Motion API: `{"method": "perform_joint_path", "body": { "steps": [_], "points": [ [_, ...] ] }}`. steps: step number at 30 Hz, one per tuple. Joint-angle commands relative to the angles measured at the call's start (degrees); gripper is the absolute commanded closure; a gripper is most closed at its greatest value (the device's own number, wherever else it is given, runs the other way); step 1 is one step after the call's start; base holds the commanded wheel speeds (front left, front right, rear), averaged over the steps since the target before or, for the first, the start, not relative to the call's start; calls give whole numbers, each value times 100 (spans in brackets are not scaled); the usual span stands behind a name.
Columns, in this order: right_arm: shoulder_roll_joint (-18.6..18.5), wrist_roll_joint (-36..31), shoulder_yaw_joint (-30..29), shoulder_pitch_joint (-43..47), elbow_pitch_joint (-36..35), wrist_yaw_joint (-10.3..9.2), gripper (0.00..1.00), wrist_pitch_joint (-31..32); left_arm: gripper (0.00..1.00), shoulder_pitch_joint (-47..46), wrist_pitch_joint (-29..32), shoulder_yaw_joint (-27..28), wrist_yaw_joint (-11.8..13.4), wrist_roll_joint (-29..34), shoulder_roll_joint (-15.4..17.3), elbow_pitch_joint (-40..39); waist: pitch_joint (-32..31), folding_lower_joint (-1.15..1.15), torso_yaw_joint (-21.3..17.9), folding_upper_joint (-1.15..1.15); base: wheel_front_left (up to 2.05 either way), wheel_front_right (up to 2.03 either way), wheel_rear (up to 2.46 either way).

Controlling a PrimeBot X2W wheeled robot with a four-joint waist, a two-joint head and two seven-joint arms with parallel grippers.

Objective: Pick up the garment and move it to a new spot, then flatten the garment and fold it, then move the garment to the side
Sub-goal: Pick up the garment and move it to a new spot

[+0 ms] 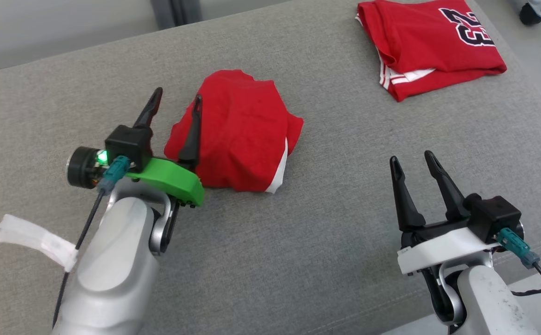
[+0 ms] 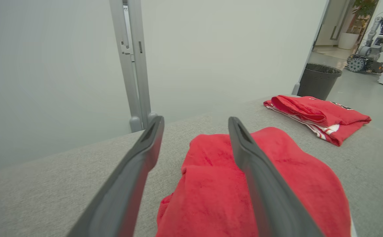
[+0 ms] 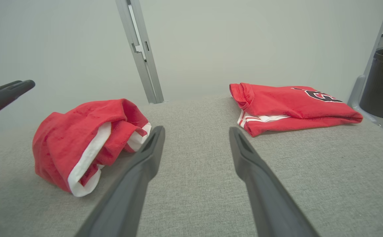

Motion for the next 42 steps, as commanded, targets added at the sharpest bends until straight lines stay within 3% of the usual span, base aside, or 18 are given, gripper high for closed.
{"method": "perform_joint_path", "body": {
  "steps": [1,8,15,26,42],
  "points": [
    [-35,-13,-33,83,-14,-7,0,-13,0,147,-42,122,68,75,70,-261,-139,0,253,0,0,0,0],
    [-82,-29,-206,184,-16,-7,0,-13,0,936,-35,797,337,207,299,-1508,-270,0,729,0,0,0,0],
    [-172,-73,-304,309,-4,-7,0,-13,0,1729,-30,1421,519,352,358,-2220,-397,0,1149,0,0,0,0],
    [-231,-153,-455,603,90,-7,0,-13,0,2953,-30,1920,374,492,112,-2445,-701,0,1530,0,0,0,0],
    [-171,-233,-527,901,129,-7,0,29,0,3435,-30,2341,139,602,-161,-2398,-990,0,1616,0,0,0,0]
  ]
}}
